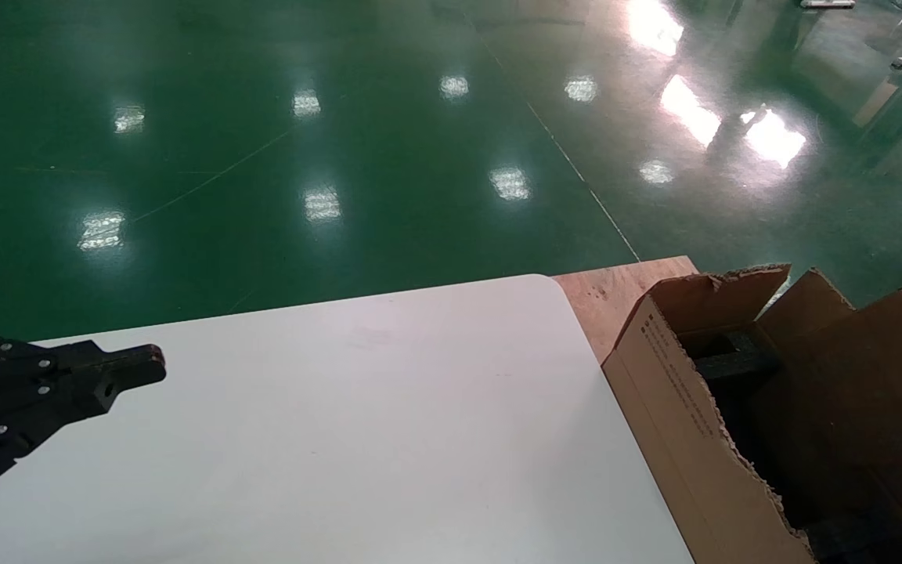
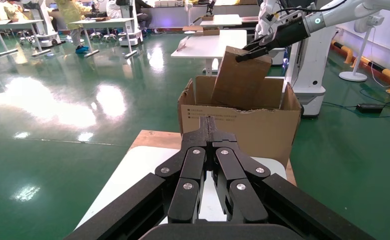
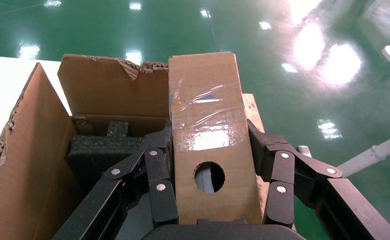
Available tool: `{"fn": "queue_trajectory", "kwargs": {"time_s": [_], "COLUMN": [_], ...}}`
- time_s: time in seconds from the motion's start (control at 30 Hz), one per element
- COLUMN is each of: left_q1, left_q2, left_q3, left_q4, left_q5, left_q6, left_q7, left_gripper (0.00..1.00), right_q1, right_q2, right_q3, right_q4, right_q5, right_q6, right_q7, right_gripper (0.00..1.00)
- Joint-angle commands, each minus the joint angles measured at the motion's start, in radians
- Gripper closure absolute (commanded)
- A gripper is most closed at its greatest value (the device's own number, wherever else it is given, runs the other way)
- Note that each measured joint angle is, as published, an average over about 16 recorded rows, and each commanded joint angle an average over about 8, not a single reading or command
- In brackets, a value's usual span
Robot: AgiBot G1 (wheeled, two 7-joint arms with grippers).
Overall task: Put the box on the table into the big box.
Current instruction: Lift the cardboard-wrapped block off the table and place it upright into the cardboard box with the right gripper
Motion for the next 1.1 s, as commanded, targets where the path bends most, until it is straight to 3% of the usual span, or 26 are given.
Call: {"fn": "queue_trajectory", "kwargs": {"time_s": [0.03, 0.63, 1.1], "left_q1": [0.000, 0.000, 0.000], "left_q2": [0.000, 0.000, 0.000], "left_q3": [0.000, 0.000, 0.000], "left_q4": [0.000, 0.000, 0.000], "left_q5": [0.000, 0.000, 0.000], "left_q6": [0.000, 0.000, 0.000], "left_q7": [0.000, 0.000, 0.000], "left_gripper": [1.00, 1.00, 1.00], "right_q1": [0.003, 0.006, 0.029], "right_q2": [0.001, -0.009, 0.021], "right_q3": [-0.007, -0.016, -0.037], "right_q4": [-0.001, -0.002, -0.040], "right_q5": [0.000, 0.003, 0.034], "right_q6": [0.004, -0.003, 0.044], "right_q7": [0.000, -0.008, 0.056], "right_gripper": [1.00, 1.00, 1.00]}}
